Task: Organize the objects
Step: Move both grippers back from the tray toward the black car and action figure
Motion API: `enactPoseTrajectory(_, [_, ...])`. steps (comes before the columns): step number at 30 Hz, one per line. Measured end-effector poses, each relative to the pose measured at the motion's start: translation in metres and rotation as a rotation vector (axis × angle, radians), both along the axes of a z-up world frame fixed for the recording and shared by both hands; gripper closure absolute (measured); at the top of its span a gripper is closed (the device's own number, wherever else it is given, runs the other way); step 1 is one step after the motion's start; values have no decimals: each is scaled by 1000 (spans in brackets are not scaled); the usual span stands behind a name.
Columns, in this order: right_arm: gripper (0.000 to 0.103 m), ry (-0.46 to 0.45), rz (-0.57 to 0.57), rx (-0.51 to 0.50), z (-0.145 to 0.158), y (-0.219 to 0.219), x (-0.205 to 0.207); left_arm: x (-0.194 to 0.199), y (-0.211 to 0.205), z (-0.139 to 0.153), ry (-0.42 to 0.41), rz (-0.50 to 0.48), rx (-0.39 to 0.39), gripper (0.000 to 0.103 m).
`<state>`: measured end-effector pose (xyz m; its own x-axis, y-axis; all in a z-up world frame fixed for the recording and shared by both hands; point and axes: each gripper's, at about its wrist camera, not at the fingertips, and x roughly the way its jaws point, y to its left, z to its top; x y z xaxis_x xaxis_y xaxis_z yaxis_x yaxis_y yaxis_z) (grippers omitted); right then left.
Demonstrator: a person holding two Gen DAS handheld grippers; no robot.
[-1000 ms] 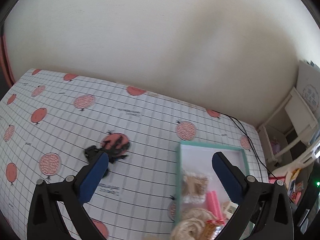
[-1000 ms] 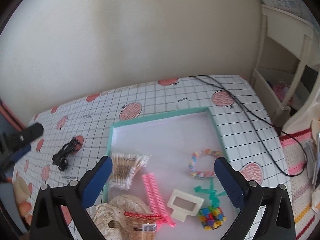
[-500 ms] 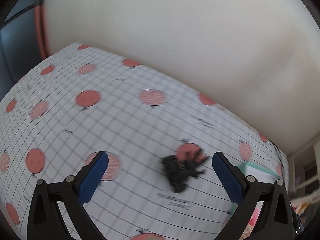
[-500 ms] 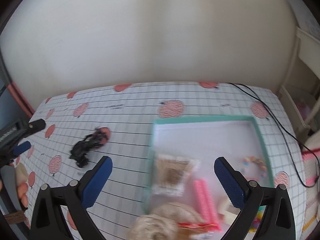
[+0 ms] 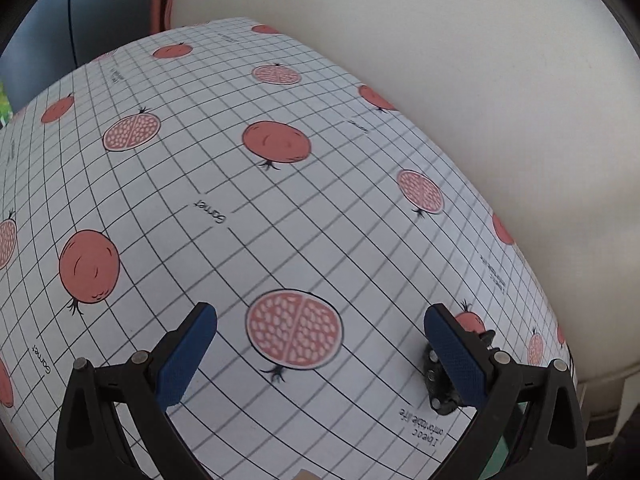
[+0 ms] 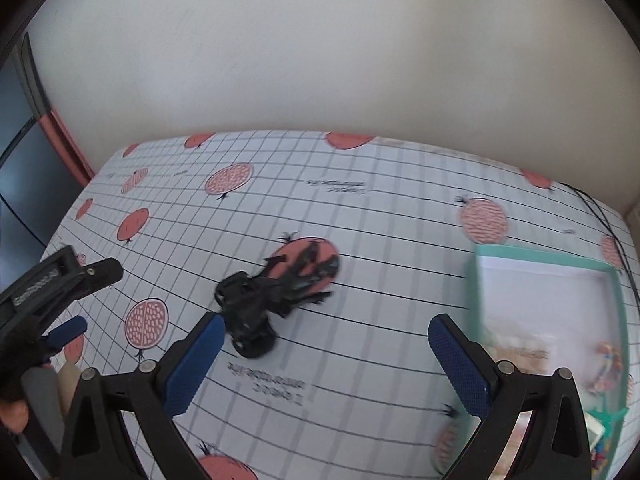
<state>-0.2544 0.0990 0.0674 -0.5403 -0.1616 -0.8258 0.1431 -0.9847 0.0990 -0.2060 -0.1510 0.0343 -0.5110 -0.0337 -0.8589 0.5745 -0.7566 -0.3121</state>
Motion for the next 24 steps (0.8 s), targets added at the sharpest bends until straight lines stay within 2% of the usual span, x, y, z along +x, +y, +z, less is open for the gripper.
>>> enactPoseTrajectory(5, [0,-26,36,42,-17,-28,-15,-5,-3,-10,-26,-8,14,0])
enactPoseTrajectory(9, [0,-37,34,68,-24,-31,-23,-9,2,-15,-39,-18,13,0])
enactPoseTrajectory(15, [0,-35,6,88,-21,-14,-28,-15,17,-14,-25,-68,13,0])
enactPoseTrajectory(19, [0,-41,-15,137,-24,-2,-28,-20,29,-13,-24,-103,12,0])
enactPoseTrajectory(24, [0,-59,-29,112,-27,12,-30,-27,46,-17,-26,-160,34,0])
